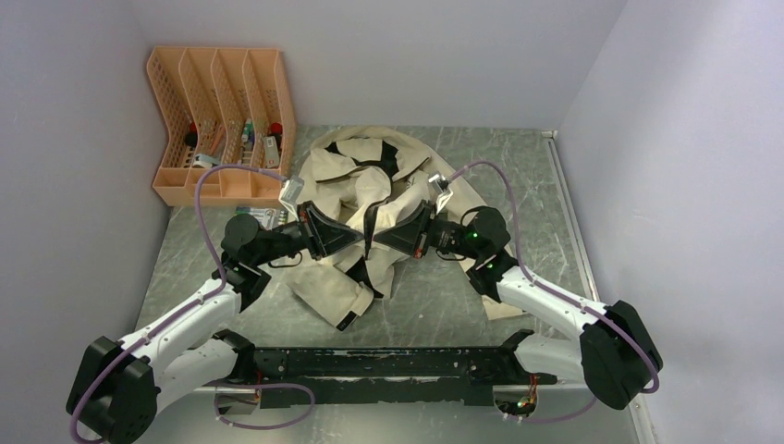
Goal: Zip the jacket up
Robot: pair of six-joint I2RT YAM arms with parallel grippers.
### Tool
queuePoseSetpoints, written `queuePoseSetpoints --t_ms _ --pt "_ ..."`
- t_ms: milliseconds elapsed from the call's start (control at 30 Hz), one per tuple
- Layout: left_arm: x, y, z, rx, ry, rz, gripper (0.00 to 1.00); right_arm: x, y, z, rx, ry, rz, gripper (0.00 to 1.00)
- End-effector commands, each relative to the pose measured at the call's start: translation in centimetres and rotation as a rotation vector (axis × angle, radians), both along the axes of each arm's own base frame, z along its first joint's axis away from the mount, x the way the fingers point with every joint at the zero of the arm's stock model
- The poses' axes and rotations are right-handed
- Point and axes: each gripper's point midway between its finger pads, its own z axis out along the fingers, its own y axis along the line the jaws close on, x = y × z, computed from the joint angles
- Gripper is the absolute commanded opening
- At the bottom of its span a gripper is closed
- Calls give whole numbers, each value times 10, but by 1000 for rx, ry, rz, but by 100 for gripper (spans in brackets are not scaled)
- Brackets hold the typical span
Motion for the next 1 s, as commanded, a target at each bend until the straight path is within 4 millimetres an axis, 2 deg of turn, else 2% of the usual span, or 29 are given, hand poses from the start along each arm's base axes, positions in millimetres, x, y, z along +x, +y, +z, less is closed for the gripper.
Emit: queuePoseSetpoints --t_ms 0,300,533,800,967 --pt "-8 1 6 4 -55 -38 8 5 -1 29 50 -75 -37 0" --pt "-12 2 -13 57 -13 -53 8 7 -1 39 53 -87 -50 0" --pt "-6 5 -36 145 42 -4 8 10 -3 39 55 -69 -76 0" --pt "-20 1 -40 135 44 -65 8 18 -6 17 17 33 -132 0" --pt "-23 -3 -47 160 49 -71 8 21 -10 14 13 58 -165 0"
